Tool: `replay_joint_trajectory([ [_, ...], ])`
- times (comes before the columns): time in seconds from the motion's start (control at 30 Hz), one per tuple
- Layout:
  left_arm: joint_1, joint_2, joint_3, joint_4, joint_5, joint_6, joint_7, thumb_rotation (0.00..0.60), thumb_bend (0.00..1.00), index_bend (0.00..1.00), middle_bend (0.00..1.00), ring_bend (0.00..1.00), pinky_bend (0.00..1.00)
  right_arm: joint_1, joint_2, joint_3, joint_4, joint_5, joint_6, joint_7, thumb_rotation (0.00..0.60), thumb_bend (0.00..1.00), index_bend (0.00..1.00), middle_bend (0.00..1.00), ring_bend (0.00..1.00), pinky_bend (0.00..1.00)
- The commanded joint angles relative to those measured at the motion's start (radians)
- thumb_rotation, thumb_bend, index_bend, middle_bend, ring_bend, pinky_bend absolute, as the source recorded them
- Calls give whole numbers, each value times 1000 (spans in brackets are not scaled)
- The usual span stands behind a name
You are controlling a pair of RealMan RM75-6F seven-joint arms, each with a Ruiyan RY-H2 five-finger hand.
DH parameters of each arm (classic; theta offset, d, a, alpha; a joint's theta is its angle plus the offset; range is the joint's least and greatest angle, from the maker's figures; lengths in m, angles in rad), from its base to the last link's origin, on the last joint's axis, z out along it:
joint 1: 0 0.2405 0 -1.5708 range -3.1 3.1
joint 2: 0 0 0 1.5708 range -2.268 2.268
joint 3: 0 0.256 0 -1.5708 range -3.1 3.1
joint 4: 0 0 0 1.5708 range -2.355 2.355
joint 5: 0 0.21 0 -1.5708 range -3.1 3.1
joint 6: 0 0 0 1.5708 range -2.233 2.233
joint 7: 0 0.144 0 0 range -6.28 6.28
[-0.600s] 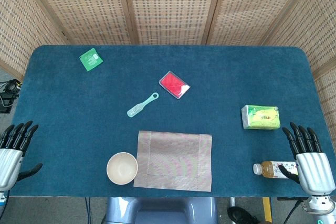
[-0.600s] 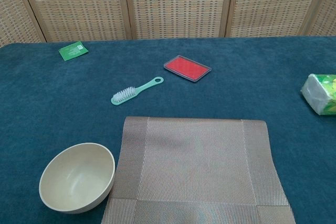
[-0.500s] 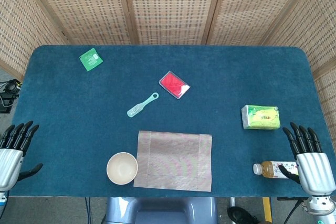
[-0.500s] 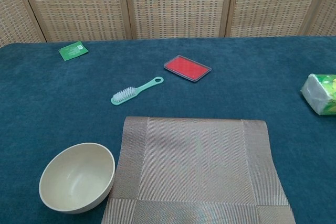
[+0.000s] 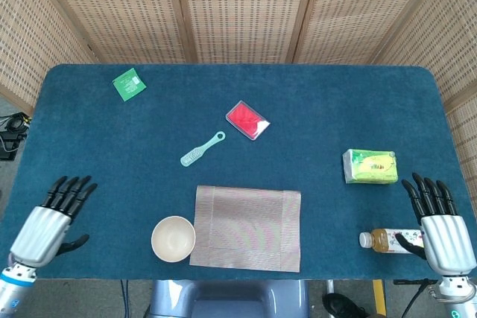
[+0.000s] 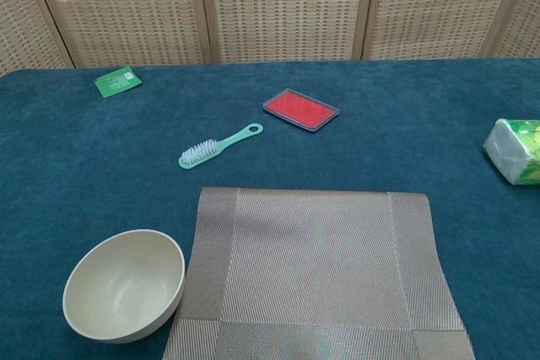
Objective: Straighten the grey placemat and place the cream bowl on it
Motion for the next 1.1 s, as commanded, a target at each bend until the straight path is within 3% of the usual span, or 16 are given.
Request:
replay_joint_trajectory([
  [0.03, -94, -92, 26, 99, 112, -97, -14, 600, 0, 12, 0, 0, 0, 4, 4, 6, -1, 15, -9, 9, 600, 0, 0, 0, 0, 0],
  [0.4, -208, -239, 64, 191, 195, -250, 60, 600, 0, 113, 0, 0, 0, 3, 24, 12, 0, 33, -9, 62, 600, 0, 0, 0, 0, 0],
  [0.77, -214, -333, 87, 231, 164, -317, 168, 600, 11, 327, 0, 0, 0, 2, 34, 12, 0, 33, -6, 89, 600, 0, 0, 0, 0, 0],
  [1.0, -218, -365, 84, 232, 114, -358, 219, 600, 297, 421, 0, 0, 0, 3, 35, 12, 0, 33, -7, 93, 600, 0, 0, 0, 0, 0],
  [1.1, -222, -369, 84, 232, 103, -357, 220, 600, 355, 476, 0, 0, 0, 3, 34, 11, 0, 32, -8, 93, 600, 0, 0, 0, 0, 0],
])
